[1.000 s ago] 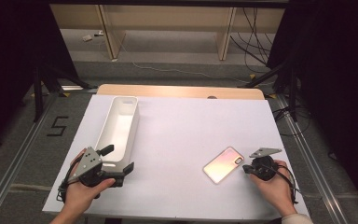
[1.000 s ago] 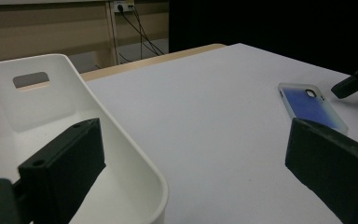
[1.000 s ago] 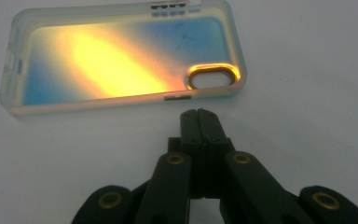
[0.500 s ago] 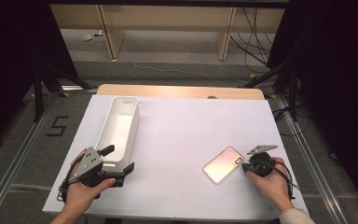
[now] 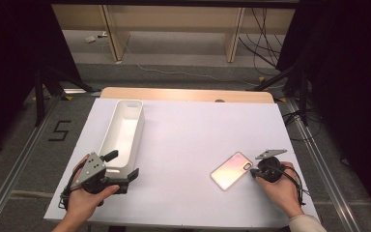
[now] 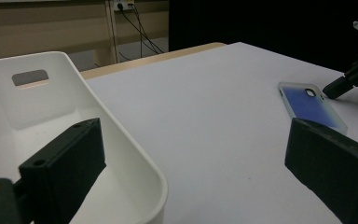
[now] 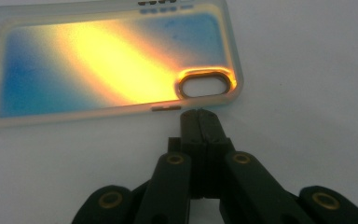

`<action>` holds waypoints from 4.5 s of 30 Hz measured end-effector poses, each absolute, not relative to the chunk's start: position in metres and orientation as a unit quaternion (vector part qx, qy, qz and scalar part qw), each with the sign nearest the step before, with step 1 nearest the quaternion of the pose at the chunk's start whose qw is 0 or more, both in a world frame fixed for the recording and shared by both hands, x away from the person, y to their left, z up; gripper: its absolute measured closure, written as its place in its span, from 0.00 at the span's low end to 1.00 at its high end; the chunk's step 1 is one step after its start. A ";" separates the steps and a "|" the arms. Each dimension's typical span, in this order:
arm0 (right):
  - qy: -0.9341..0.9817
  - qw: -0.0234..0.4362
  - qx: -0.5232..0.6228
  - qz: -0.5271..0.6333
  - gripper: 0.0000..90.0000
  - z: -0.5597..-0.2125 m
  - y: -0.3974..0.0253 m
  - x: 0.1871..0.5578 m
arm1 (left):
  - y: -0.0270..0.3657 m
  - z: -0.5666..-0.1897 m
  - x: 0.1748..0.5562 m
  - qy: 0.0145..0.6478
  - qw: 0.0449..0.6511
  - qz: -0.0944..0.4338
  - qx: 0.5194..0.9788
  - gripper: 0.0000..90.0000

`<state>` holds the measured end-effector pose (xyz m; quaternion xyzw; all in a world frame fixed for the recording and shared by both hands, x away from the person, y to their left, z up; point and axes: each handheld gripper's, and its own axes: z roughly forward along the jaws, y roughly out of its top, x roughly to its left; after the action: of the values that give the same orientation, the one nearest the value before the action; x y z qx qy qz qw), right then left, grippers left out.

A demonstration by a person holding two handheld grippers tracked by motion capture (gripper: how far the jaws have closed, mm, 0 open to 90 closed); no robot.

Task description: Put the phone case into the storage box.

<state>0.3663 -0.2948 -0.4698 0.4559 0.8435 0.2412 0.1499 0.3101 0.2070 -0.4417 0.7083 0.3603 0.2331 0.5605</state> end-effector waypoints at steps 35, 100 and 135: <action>0.843 0.129 0.472 0.222 1.00 -0.466 -0.284 0.389 | 0.208 -0.440 0.309 0.361 0.562 0.236 0.706 0.05; 0.959 0.111 0.220 0.137 0.47 -0.436 -0.233 0.377 | 0.209 -0.442 0.311 0.358 0.563 0.229 0.709 0.05; 0.990 0.054 0.120 0.053 0.62 -0.452 -0.197 0.372 | 0.210 -0.441 0.310 0.358 0.564 0.227 0.708 0.05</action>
<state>0.3722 -0.1965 -0.4524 0.1202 0.9899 0.0530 0.0538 0.3104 0.2095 -0.4411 0.7083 0.3583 0.2273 0.5641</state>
